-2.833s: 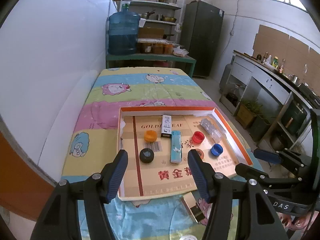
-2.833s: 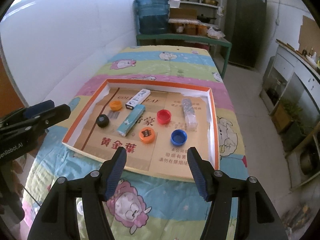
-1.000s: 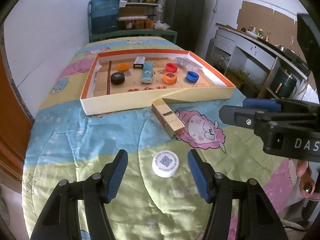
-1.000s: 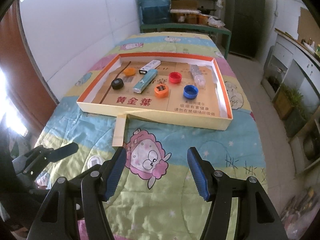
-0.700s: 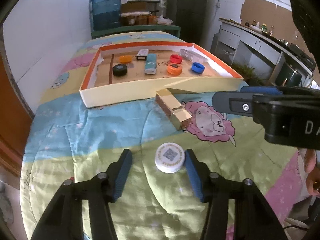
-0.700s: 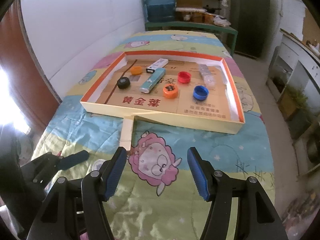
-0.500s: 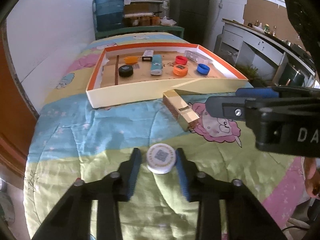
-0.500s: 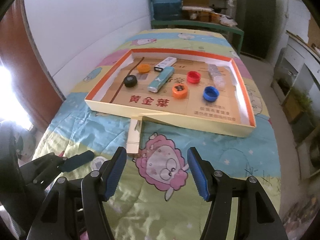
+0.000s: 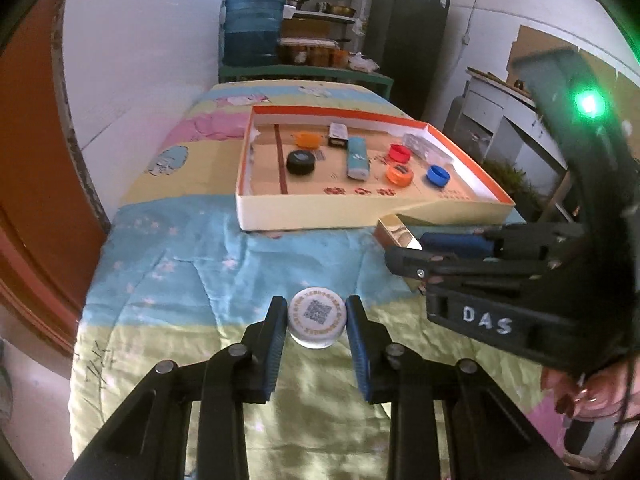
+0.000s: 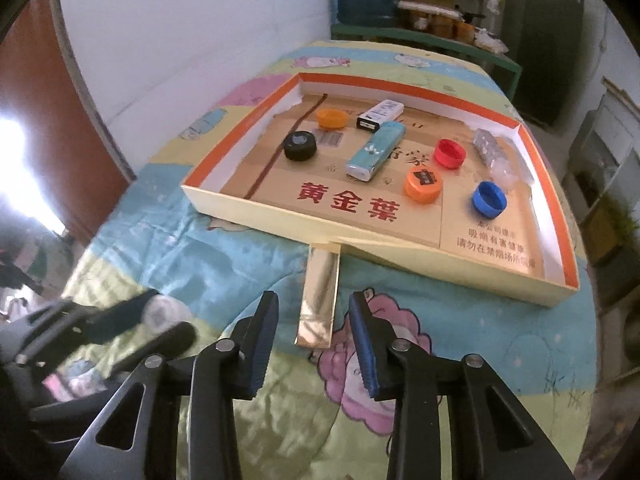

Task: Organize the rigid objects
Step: 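Grasp the white QR-code tin with the left tool while the right tool grasps the small gold box, then carry the white tin with the left tool while the right tool carries the gold box into the lid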

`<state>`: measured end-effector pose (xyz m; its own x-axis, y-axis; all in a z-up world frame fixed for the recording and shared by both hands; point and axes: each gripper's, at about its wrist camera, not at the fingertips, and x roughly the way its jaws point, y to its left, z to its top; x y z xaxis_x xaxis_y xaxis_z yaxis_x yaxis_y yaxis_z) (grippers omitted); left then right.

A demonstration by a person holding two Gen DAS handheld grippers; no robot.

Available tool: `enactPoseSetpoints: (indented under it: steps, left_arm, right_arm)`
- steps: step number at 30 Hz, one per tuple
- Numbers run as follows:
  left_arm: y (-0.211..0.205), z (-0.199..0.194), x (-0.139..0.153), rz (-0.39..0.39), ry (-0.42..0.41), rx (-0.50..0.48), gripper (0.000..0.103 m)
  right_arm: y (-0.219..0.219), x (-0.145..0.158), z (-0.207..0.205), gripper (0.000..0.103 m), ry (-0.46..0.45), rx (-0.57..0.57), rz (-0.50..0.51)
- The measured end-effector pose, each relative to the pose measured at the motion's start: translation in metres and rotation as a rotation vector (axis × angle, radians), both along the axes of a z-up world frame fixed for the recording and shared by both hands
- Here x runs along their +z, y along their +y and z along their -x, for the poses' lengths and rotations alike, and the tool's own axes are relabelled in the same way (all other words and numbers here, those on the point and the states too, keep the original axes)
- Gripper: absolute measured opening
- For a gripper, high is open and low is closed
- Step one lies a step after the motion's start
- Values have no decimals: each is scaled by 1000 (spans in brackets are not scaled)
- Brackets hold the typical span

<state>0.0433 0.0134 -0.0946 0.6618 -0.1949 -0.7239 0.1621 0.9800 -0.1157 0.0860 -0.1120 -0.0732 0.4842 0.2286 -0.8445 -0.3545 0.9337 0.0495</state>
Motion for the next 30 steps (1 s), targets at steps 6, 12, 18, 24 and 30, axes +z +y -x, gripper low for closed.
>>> enactPoseSetpoints:
  steps: [6,12,18,24,30]
  left_arm:
    - [9,-9,2,20,5,10,31]
    - [13,-17,7,41,5,8,31]
    - [14,-27,16,69,-1,2,31]
    - [11,-40,30,79,-22,-9,31]
    - [3,-57,42,83,-42,-23,31]
  right_arm:
    - [5,-5,-2,18,-13,1,38]
    - [-3,6,4,18,-35,-16,-5]
    - [-16,23,7,18,-49,-45,-62]
    - [-29,39,9,18,-73,-75,-93]
    - [-44,47,3,18,-86,-110,-107]
